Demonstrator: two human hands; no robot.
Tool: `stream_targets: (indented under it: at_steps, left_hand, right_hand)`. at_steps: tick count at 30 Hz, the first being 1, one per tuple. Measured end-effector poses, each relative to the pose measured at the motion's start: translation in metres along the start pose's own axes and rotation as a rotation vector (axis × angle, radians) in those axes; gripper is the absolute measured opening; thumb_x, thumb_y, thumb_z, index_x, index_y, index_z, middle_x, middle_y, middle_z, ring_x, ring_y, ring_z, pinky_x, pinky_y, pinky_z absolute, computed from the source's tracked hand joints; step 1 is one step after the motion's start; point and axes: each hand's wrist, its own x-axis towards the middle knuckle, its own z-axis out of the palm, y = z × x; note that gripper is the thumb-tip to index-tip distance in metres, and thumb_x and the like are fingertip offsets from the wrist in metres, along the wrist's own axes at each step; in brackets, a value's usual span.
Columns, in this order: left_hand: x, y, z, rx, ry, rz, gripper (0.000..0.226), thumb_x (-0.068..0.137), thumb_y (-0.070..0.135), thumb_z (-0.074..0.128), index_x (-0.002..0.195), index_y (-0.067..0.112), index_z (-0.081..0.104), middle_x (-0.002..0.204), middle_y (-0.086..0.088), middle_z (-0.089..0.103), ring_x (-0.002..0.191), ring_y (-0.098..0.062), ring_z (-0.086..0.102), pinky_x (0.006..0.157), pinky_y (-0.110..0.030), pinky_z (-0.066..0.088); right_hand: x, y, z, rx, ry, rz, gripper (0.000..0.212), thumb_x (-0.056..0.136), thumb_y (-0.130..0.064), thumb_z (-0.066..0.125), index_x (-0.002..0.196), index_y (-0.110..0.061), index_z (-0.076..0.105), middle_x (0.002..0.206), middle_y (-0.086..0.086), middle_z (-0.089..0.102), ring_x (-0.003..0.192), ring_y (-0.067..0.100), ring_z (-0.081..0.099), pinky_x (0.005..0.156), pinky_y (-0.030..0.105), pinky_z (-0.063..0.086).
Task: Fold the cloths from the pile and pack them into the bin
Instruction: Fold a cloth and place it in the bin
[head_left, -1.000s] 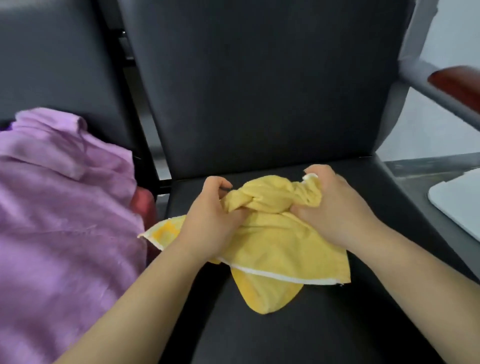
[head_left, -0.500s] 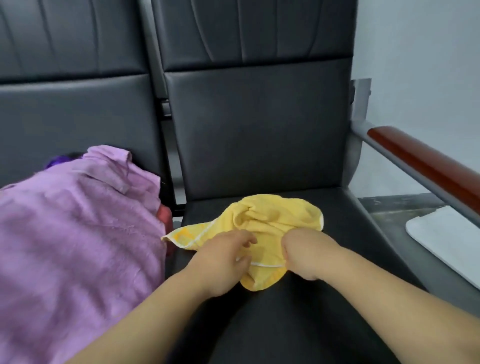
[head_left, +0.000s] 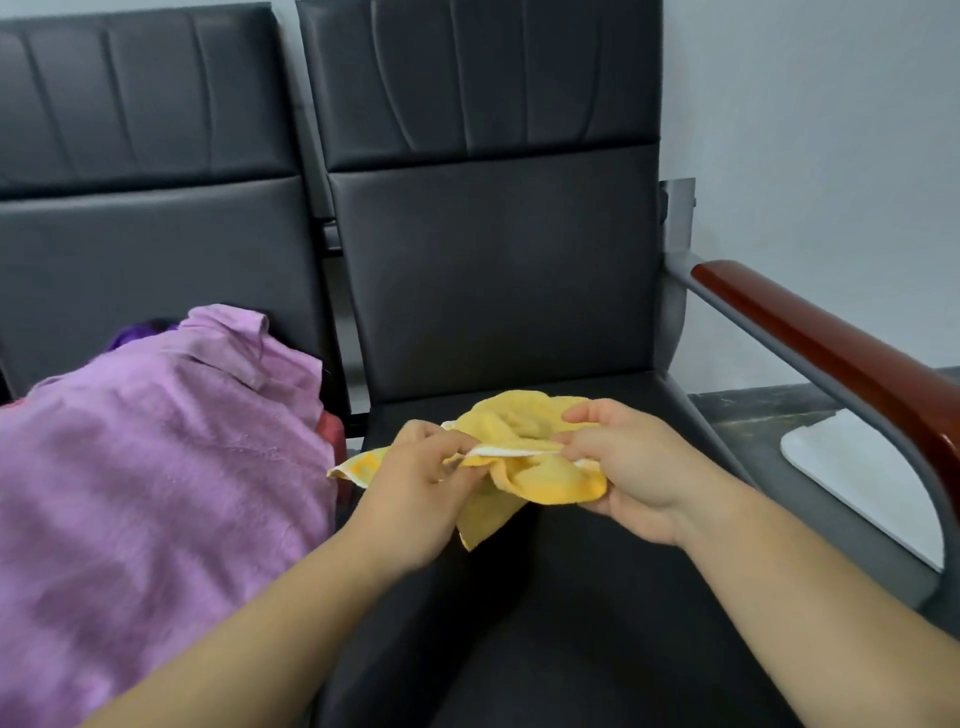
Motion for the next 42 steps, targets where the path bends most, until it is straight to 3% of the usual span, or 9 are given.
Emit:
stream_targets:
  at_steps: [9,16,20,24,27,30,33,36,42]
  left_hand:
    - [0.005,-0.004,-0.013,-0.026,0.189,-0.022,0.028,0.100,0.018,0.057,0.091,0.040,0.072,0.096,0.020,0.071,0.097,0.004,0.062,0.086,-0.019,0.047]
    - [0.010,-0.008,-0.029,-0.113,0.125,-0.071,0.028,0.105,0.026,0.048,0.083,0.021,0.065,0.075,0.009,0.063,0.078,-0.007,0.058,0.078,-0.030,0.047]
    - [0.010,-0.005,-0.035,-0.116,-0.099,0.006,0.022,0.093,0.039,0.066,0.082,0.020,0.067,0.072,0.008,0.056,0.070,-0.005,0.051,0.070,-0.029,0.044]
    - [0.012,-0.002,-0.051,0.208,-0.340,-0.037,0.029,0.077,0.039,0.082,0.077,0.019,0.062,0.066,0.012,0.051,0.060,-0.003,0.046,0.059,-0.021,0.039]
    - [0.013,-0.004,-0.057,0.290,-0.234,-0.069,0.015,0.093,0.023,0.067,0.080,0.015,0.065,0.071,0.007,0.057,0.066,-0.005,0.050,0.065,-0.027,0.042]
    - [0.010,0.001,-0.065,0.022,-0.053,-0.172,0.022,0.097,0.014,0.054,0.089,0.023,0.072,0.085,0.003,0.070,0.082,-0.018,0.065,0.072,-0.040,0.056]
    - [0.009,0.013,-0.067,-0.238,0.039,-0.185,0.021,0.100,0.012,0.053,0.093,0.017,0.072,0.092,-0.013,0.073,0.085,-0.033,0.070,0.071,-0.047,0.060]
    - [0.006,0.019,-0.070,-0.085,0.050,-0.057,0.011,0.096,0.021,0.064,0.090,0.020,0.072,0.090,0.000,0.073,0.084,-0.009,0.066,0.076,-0.028,0.051]
    - [0.009,0.008,-0.081,0.347,-0.165,-0.043,0.020,0.090,0.027,0.072,0.075,0.018,0.062,0.067,0.004,0.056,0.059,-0.003,0.048,0.061,-0.028,0.041]
  right_hand:
    - [0.004,-0.003,0.005,-0.044,-0.010,-0.325,0.058,0.092,0.017,0.042,0.081,-0.028,0.076,0.106,0.001,0.075,0.093,0.022,0.063,0.078,0.039,0.050]
    - [0.007,0.003,0.011,-1.110,-0.152,-0.279,0.025,0.090,-0.042,0.073,0.114,-0.043,0.068,0.118,-0.025,0.056,0.113,0.002,0.052,0.088,0.020,0.043]
    - [0.012,0.003,0.015,-1.426,0.131,-0.401,0.017,0.095,-0.043,0.058,0.088,-0.034,0.071,0.118,-0.023,0.052,0.119,0.017,0.039,0.100,0.036,0.038]
    - [0.011,-0.006,0.014,-1.037,0.202,-0.606,0.032,0.077,-0.035,0.048,0.069,-0.007,0.059,0.094,-0.002,0.065,0.091,0.017,0.054,0.079,0.038,0.049]
    - [0.005,-0.007,0.020,-0.783,0.121,-0.661,0.011,0.072,-0.021,0.049,0.065,-0.014,0.044,0.076,0.006,0.056,0.067,0.018,0.047,0.061,0.041,0.040]
    - [0.003,-0.007,0.021,-0.787,-0.060,-0.490,0.022,0.086,-0.011,0.052,0.081,-0.032,0.052,0.079,0.001,0.056,0.069,0.012,0.048,0.064,0.036,0.040]
    - [0.003,-0.006,0.018,-1.050,-0.156,-0.395,0.004,0.090,-0.037,0.061,0.092,-0.034,0.064,0.081,-0.013,0.059,0.077,0.014,0.059,0.066,0.030,0.043]
    - [0.004,-0.009,0.018,-1.167,-0.091,-0.474,0.050,0.089,-0.055,0.067,0.065,-0.014,0.052,0.062,-0.004,0.046,0.058,0.012,0.046,0.057,0.036,0.036]
    - [0.001,-0.026,0.008,-0.696,0.183,-0.685,0.013,0.098,-0.029,0.066,0.086,-0.026,0.070,0.083,-0.003,0.067,0.077,0.011,0.061,0.068,0.027,0.049]
